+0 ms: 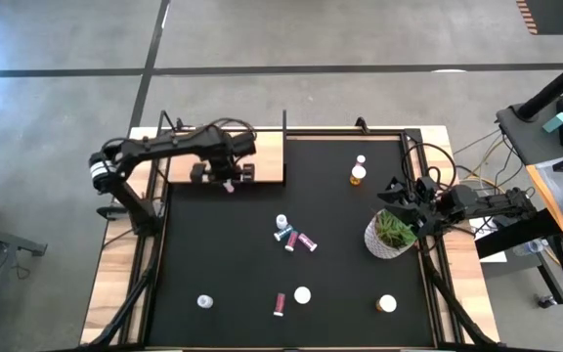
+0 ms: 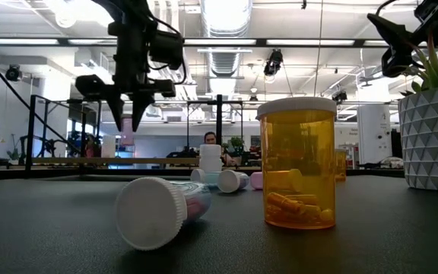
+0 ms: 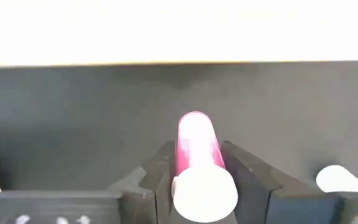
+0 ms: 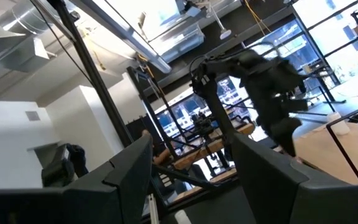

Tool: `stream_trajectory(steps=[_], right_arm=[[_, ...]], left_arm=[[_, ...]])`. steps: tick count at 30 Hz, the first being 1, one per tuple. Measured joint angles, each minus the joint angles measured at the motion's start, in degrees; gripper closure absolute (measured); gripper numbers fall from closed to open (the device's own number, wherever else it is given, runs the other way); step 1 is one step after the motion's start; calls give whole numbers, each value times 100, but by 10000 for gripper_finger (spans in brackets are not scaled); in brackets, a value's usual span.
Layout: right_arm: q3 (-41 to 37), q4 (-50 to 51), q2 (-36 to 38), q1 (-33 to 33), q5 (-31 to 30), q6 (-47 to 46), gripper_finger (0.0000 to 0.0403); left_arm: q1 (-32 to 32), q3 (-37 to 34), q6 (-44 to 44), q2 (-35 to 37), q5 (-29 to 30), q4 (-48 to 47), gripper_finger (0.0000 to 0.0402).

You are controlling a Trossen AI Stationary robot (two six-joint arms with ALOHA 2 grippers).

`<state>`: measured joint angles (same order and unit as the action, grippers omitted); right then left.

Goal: Pick and place medicine bottles onto shelf by color
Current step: Put the bottom left pink pill bottle into the shelf

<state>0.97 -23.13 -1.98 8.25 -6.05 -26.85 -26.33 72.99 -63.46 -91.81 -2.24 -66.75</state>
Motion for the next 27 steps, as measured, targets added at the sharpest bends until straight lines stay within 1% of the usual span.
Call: stream_trajectory(steps=[3, 13, 19, 27], right_arm=[[-2, 14, 0, -1, 0, 0, 191], [0, 23, 1, -2, -1, 0, 191], [-1, 23, 1, 0, 0, 0, 191], [-1, 23, 2, -2, 0, 0, 191]], left_arm=[[-357, 120, 460, -86, 112, -5, 295], [-1423, 373, 1739, -479, 170, -59, 295], [-1798, 694, 2424, -881, 214, -288, 295], [-2181, 1078, 3104, -1240, 402, -292, 295]])
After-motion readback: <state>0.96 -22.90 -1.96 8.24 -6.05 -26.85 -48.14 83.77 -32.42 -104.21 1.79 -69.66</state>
